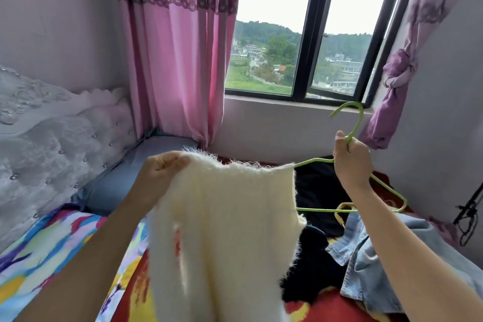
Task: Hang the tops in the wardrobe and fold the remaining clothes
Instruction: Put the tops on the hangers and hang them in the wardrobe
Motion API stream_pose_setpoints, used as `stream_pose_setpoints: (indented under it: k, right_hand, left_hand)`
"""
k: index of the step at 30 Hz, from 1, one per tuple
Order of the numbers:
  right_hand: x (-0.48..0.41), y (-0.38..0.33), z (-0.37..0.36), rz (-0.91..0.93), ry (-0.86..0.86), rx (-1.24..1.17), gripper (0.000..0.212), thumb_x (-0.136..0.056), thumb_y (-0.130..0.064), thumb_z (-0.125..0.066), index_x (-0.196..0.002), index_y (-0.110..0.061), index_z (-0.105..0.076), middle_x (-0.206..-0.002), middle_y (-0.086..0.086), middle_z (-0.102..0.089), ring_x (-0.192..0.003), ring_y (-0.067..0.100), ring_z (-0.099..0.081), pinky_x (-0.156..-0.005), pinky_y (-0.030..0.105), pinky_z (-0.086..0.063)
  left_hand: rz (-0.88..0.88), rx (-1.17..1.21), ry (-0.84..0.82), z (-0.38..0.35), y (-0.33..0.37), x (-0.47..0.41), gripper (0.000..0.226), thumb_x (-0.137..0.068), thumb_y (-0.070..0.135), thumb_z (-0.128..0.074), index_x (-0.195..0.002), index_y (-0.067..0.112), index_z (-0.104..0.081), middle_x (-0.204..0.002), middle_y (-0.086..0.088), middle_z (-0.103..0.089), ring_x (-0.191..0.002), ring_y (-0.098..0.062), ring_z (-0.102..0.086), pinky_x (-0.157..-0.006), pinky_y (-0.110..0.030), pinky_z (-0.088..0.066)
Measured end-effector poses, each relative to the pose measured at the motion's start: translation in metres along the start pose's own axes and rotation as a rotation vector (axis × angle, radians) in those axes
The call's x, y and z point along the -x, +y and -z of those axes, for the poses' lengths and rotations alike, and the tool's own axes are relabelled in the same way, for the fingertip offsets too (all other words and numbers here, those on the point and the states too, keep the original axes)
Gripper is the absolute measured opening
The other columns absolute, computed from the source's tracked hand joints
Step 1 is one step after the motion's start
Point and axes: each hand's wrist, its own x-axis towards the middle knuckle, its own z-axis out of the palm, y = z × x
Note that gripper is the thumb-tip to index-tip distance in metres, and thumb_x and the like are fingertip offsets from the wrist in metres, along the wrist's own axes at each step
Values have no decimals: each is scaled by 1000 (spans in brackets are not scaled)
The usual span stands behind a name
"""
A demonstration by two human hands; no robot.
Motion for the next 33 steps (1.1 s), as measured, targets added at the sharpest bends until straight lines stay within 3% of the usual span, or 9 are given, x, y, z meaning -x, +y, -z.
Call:
stream_pose_setpoints:
  k: [4,8,11,14,17,21,28,31,33]
  right_hand:
    - [11,11,-2,-158,58,-111,52,-99,-31,-38,-50,-13,-40,-51,1,-45,-57,28,-44,-64,29,-30]
    - [41,10,-30,-239,70,-269,53,-99,-27,-41,-48,-11,-41,-47,2,-45,-48,22,-44,-56,30,-32]
    - [48,-1,-49,-320,70,-380,53,-99,-24,-41,-48,-12,-43,-49,1,-46,-48,18,-44,-61,32,-38]
    - [50,-14,-61,-349,45,-442,52,-99,-26,-41,-49,-11,-43,-49,1,-47,-48,18,-45,-62,33,-40]
    - [48,-27,-63,-263,17,-401,53,-99,-27,-40,-50,-8,-41,-48,0,-45,-48,18,-44,-58,27,-35]
    - [54,-59,-55,-113,-39,-286,56,-98,-43,-34,-62,-3,-52,-61,5,-57,-65,26,-54,-64,30,-36]
    - [74,-61,-47,1,-354,-355,49,-90,-54,-37,-99,-10,-57,-96,-5,-56,-103,21,-53,-90,33,-38]
    - [54,-20,-23,31,-8,-343,41,-86,-35,-42,-116,-12,-57,-112,-6,-48,-109,9,-40,-95,21,-29]
    - [38,26,-7,-217,241,-411,24,-88,-18,-42,-100,-14,-62,-106,2,-53,-98,12,-47,-84,16,-35]
  left_hand:
    - [-100,-67,-24,-3,16,-11,46,-89,12,-58,-62,47,-70,-56,22,-62,-52,9,-52,-53,-5,-41]
    - [-221,-281,-119,0,35,-14,34,-87,32,-64,-64,57,-65,-69,15,-65,-65,6,-54,-61,-4,-38]
    - [-237,-501,-138,10,32,-19,28,-69,65,-46,-74,43,-62,-84,-1,-54,-81,-12,-53,-70,-15,-35]
    - [-192,-700,-194,14,26,-15,53,-66,70,-35,-70,19,-43,-59,5,-44,-61,-19,-46,-57,-23,-34]
    - [-331,-944,-138,19,24,-6,50,-73,69,-21,-67,20,-28,-52,-1,-43,-57,-29,-50,-54,-31,-32]
    - [-738,-1268,-90,16,28,-9,33,-86,46,-36,-71,17,-33,-38,-1,-44,-33,-26,-48,-48,-19,-23]
    - [-690,-1142,-83,1,25,-6,29,-82,45,-37,-74,18,-30,-44,0,-49,-38,-22,-53,-44,-20,-26]
    - [-464,-1034,-15,13,23,-11,44,-75,63,-24,-74,20,-33,-54,-5,-52,-61,-31,-62,-54,-31,-34]
    - [-369,-977,58,27,18,-14,55,-66,71,-19,-76,22,-41,-56,-2,-48,-70,-35,-61,-60,-33,-34]
